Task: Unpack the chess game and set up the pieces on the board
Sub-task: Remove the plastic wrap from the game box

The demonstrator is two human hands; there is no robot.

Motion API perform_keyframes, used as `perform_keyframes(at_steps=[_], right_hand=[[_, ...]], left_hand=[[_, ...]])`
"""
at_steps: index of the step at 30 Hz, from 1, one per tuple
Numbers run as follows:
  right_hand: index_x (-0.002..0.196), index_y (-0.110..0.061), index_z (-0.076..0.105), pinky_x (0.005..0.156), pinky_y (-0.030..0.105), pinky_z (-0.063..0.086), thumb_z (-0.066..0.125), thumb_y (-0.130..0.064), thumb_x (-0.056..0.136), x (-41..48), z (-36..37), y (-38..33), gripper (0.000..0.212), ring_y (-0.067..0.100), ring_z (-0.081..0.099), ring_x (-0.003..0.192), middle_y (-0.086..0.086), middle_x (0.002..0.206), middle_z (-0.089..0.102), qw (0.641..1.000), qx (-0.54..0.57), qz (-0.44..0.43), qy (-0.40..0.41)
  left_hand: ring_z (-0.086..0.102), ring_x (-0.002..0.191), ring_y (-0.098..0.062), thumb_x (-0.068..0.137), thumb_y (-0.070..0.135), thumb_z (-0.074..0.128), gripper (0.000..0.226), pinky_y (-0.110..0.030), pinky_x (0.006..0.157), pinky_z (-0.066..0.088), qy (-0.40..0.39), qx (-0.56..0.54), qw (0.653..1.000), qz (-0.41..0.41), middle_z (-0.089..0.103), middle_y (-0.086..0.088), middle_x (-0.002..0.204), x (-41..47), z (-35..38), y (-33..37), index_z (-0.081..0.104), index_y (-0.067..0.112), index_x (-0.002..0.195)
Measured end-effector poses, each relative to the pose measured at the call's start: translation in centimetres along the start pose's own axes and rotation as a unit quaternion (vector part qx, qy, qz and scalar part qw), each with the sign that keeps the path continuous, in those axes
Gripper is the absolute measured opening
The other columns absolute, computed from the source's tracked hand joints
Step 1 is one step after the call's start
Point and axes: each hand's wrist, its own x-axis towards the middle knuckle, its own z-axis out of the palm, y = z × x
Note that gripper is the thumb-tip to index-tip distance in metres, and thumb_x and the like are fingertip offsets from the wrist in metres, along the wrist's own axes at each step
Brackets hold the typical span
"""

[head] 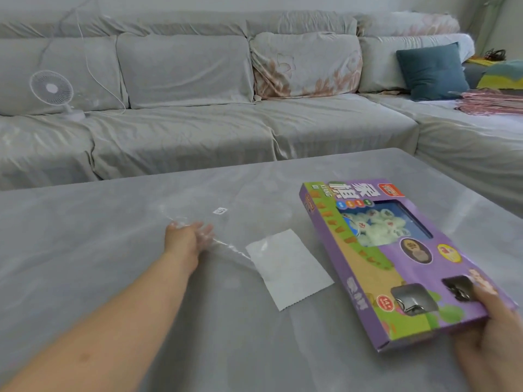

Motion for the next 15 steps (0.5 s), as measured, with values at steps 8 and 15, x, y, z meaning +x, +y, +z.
perform_keyframes(at_steps=[8,15], right_hand=[[0.131,-0.008,0.046,0.078,0.047,0.051,0.064,-0.019,0.076,1.2,0.2,1.2,0.060,0.027,0.061,0.106,0.013,0.124,0.058,0.999,0.027,0.006,-0.019],[0.086,-0.017,0.053,0.056,0.018,0.056,0.045,-0.001,0.090,2.6,0.4,2.0,0.019,0.000,0.066,0.058,-0.013,0.062,0.070,0.999,-0.014,-0.029,0.006]], left_hand=[[0.061,0.056,-0.020,0.088,-0.003,0.048,0.057,-0.025,0.038,0.046,-0.093,0.208,0.974,-0.003,0.054,-0.013,0.092,1.9,7.4,-2.8,0.020,0.003,0.138],[0.010,0.141,-0.023,0.091,0.041,0.046,0.081,-0.035,0.112,0.010,-0.094,0.521,0.828,0.186,0.003,-0.005,0.154,1.2,9.9,-4.1,-0.008,0.015,0.145]])
